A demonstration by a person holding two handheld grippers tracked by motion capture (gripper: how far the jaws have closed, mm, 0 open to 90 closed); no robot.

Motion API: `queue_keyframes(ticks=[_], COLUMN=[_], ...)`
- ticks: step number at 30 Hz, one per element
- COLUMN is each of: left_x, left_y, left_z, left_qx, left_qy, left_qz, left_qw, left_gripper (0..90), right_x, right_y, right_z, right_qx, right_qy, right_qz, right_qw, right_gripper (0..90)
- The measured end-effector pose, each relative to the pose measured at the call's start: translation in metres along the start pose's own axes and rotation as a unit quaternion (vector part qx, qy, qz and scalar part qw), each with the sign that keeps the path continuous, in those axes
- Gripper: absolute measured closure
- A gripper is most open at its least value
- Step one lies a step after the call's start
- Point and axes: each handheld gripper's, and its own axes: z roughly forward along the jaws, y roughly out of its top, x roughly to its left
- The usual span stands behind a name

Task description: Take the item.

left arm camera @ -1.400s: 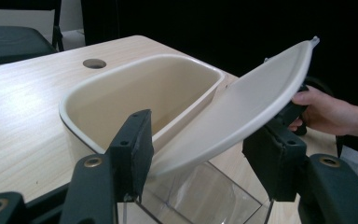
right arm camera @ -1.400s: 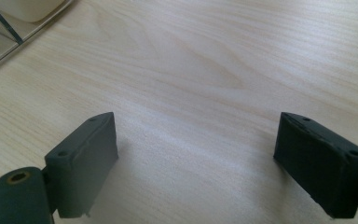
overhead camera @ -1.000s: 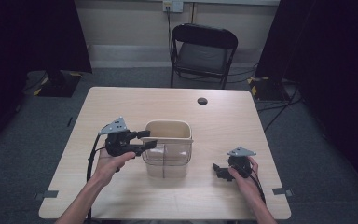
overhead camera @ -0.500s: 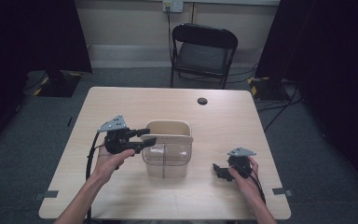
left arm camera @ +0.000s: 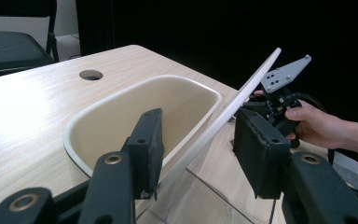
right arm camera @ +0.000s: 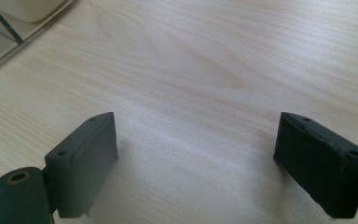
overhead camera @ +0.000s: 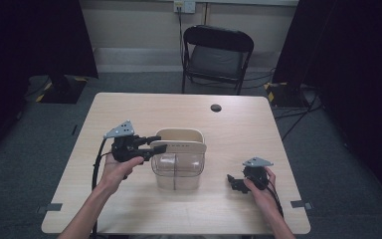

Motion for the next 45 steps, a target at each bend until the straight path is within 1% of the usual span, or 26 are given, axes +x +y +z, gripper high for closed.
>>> queue_keyframes(ticks=[3, 5, 7, 11, 16, 18, 25, 31, 38, 45], left_x=[0.0009, 0.0013, 0.0011, 0.0012, 0.0037, 0.0039, 0.0062, 0.007, 0.0085, 0.0096], left_y=[0.0004, 0.0017, 0.0028, 0.0038, 0.0042, 0.004, 0.0051, 0.0061, 0.0052, 0.0051], left_z=[0.0004, 0.0003, 0.0005, 0.0009, 0.0012, 0.0024, 0.0021, 0.0023, 0.0022, 0.0025], left_qx=[-0.002, 0.003, 0.007, 0.007, 0.007, 0.002, 0.002, 0.008, 0.005, 0.005], left_qy=[0.0, 0.003, 0.006, 0.008, 0.007, 0.01, 0.007, 0.013, 0.01, 0.01], left_qz=[-0.003, 0.001, 0.0, 0.003, -0.002, -0.005, -0.007, -0.008, -0.013, -0.012], left_qw=[1.0, 1.0, 1.0, 0.9999, 0.9999, 0.9999, 0.9999, 0.9999, 0.9999, 0.9999], left_gripper=[53.4, 53.8, 54.0, 54.4, 54.8, 54.8, 55.9, 57.2, 57.3, 57.6], right_x=[0.0, 0.0, 0.0, 0.0, 0.0, -0.0001, 0.0, 0.0, 0.0, 0.0], right_y=[0.0, 0.0, 0.0, 0.0, 0.0, 0.0, 0.0, 0.0, 0.0, 0.0], right_z=[0.0, 0.0, 0.0, 0.0, 0.0, 0.0001, 0.0, 0.0, 0.0, 0.0], right_qx=[0.0, 0.0, 0.0, 0.0, 0.0, 0.0, 0.0, 0.0, 0.0, 0.0], right_qy=[0.0, 0.0, 0.0, 0.0, 0.0, 0.0, 0.0, 0.0, 0.0, 0.0], right_qz=[0.0, 0.0, 0.0, 0.0, 0.0, -0.001, 0.0, 0.0, 0.0, 0.0], right_qw=[1.0, 1.0, 1.0, 1.0, 1.0, 1.0, 1.0, 1.0, 1.0, 1.0], right_gripper=[12.6, 12.5, 12.5, 12.6, 12.6, 12.6, 12.5, 12.5, 12.6, 12.6])
